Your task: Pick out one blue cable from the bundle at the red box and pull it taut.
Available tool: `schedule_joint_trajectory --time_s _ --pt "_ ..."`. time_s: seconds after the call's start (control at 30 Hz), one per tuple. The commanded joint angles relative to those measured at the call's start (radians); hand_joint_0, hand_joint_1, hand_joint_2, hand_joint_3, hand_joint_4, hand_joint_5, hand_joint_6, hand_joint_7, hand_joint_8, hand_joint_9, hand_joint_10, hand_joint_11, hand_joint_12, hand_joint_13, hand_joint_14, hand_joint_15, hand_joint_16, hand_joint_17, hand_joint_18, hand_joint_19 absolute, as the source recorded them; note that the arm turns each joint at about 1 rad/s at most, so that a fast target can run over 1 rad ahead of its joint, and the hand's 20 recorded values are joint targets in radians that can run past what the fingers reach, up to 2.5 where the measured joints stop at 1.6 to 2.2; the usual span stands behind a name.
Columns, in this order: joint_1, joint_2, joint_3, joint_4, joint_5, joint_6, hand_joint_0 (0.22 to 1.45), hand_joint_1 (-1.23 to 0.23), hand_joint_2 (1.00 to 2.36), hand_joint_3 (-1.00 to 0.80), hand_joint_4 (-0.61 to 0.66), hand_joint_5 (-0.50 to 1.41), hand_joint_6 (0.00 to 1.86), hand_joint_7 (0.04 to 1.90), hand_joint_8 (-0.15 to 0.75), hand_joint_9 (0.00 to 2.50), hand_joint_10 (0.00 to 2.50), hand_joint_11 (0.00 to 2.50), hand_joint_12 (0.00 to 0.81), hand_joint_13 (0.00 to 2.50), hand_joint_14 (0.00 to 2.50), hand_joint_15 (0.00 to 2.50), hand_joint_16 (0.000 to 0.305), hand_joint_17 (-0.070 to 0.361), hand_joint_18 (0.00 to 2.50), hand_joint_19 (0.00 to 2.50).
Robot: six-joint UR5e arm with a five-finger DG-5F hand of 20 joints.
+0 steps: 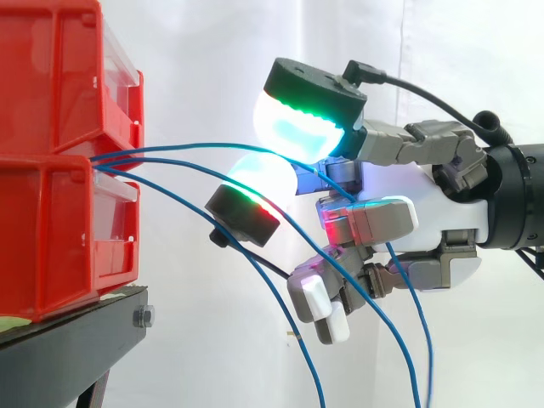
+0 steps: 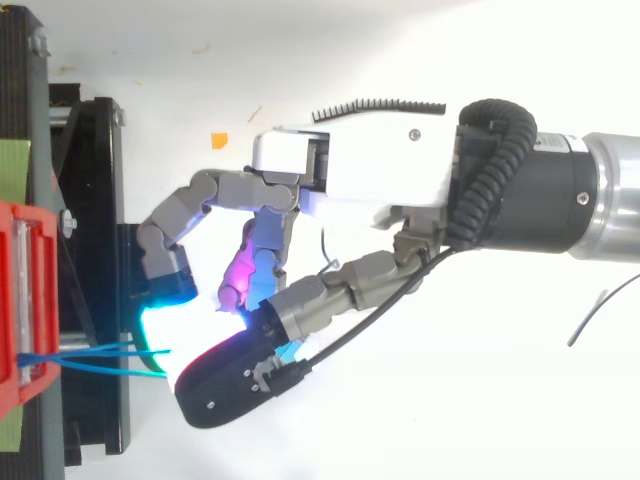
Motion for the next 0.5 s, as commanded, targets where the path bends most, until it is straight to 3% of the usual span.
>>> schedule_joint_trajectory --time_s 0.0,0.47 --pt "0.000 0.000 0.000 -0.002 0.000 0.000 0.59 -0.78 1.02 -0.17 -0.07 -0.11 0.89 1.14 0.217 1.53 0.03 1.06 0.316 1.14 0.02 0.54 0.047 0.107 0.92 0.68" --pt "0.000 0.000 0.000 -0.001 0.005 0.014 0.58 -0.83 1.03 -0.06 -0.29 -0.08 0.88 1.18 0.188 1.56 0.03 0.94 0.293 1.13 0.02 0.51 0.046 0.103 0.92 0.67"
